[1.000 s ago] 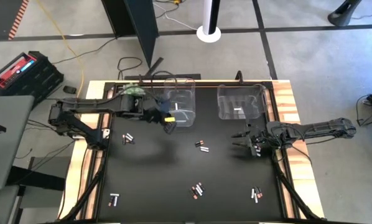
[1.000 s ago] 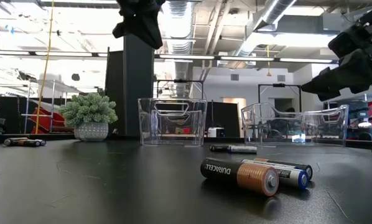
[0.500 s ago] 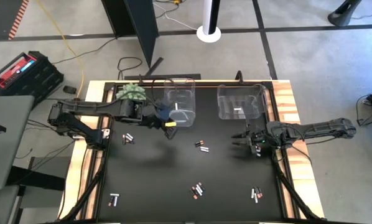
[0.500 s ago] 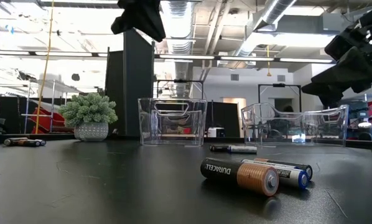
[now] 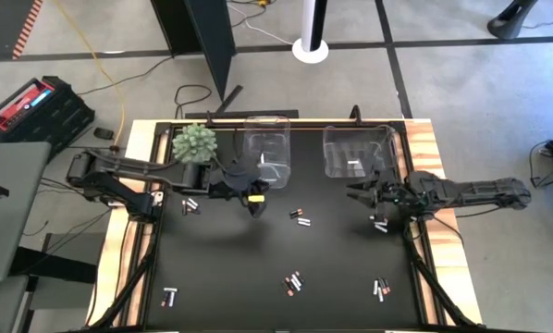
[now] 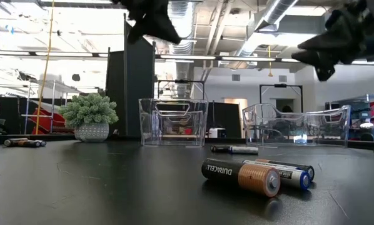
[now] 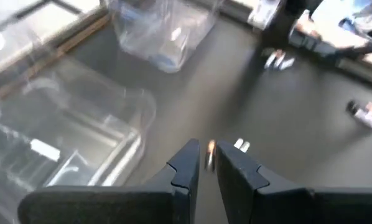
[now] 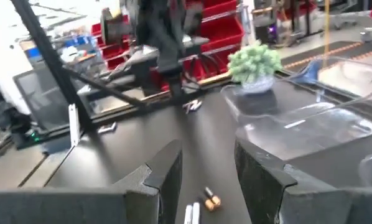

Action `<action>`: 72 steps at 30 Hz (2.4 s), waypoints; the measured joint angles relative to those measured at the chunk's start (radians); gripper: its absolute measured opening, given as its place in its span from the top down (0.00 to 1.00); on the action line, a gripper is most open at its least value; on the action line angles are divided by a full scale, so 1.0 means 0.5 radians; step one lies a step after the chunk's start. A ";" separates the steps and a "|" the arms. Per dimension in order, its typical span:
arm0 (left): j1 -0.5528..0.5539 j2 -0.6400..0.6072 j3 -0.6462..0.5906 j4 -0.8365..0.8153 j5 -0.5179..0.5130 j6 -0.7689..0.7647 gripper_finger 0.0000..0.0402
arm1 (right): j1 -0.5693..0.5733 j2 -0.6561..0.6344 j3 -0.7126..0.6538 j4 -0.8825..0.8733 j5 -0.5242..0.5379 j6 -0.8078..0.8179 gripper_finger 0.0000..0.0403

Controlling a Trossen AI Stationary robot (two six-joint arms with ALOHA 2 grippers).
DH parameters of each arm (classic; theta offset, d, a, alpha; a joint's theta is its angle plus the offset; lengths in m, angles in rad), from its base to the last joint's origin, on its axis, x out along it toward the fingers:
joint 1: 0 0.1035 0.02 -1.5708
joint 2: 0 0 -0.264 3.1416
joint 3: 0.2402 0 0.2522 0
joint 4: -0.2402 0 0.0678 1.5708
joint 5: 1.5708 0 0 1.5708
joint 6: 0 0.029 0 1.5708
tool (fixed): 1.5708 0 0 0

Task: Sort batteries
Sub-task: Adjust the right transparent bin

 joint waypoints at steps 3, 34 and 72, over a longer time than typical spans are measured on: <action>0.015 -0.103 -0.253 0.209 0.036 -0.045 0.88 | -0.036 0.050 0.153 -0.254 0.038 0.001 0.59; 0.488 -1.599 -1.167 0.092 0.286 0.399 0.88 | -0.340 1.430 1.233 -1.139 0.373 1.586 0.72; 0.252 -2.382 -1.756 0.188 0.322 0.327 0.88 | 0.002 1.580 1.234 -2.133 0.775 3.808 0.85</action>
